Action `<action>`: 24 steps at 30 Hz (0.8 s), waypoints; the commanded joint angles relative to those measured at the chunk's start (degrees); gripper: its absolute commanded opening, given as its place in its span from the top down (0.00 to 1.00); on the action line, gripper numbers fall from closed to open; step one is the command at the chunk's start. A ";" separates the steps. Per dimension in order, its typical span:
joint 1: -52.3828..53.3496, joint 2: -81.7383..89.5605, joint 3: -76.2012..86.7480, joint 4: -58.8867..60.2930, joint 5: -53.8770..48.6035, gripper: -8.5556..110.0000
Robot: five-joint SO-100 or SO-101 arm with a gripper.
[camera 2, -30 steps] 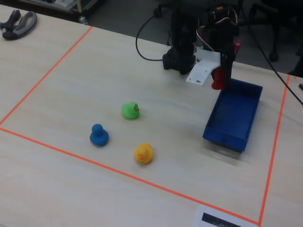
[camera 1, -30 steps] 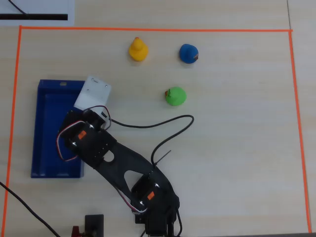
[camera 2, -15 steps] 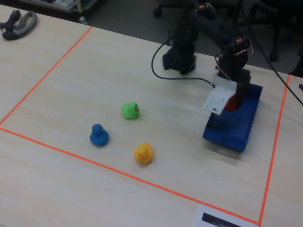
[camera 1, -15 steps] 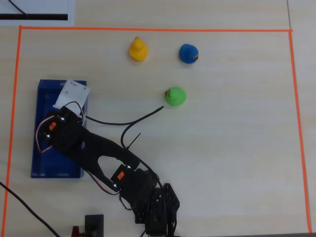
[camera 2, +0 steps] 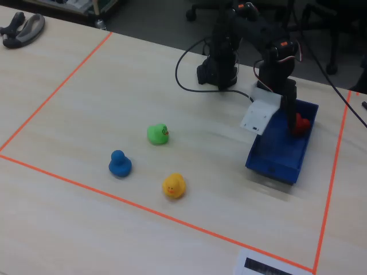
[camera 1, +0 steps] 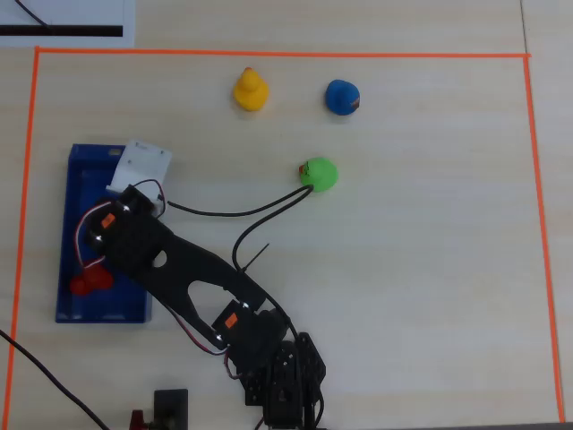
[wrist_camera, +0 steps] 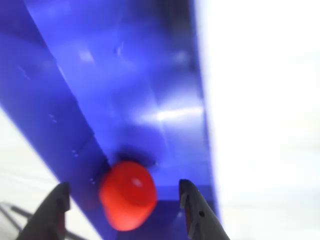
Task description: Grasp red duck and put it into box.
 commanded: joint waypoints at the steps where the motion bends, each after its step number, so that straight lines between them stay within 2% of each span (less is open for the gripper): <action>1: 4.04 8.96 -2.11 3.43 -3.25 0.71; 5: 13.80 19.60 -2.20 6.06 -7.29 0.91; 6: 16.61 22.06 -2.20 6.59 -8.88 0.93; 12: 29.97 38.41 10.46 6.59 -23.99 0.93; 20: 44.65 66.09 41.22 -4.57 -43.86 0.93; 24: 49.04 77.96 60.21 -10.28 -50.45 0.93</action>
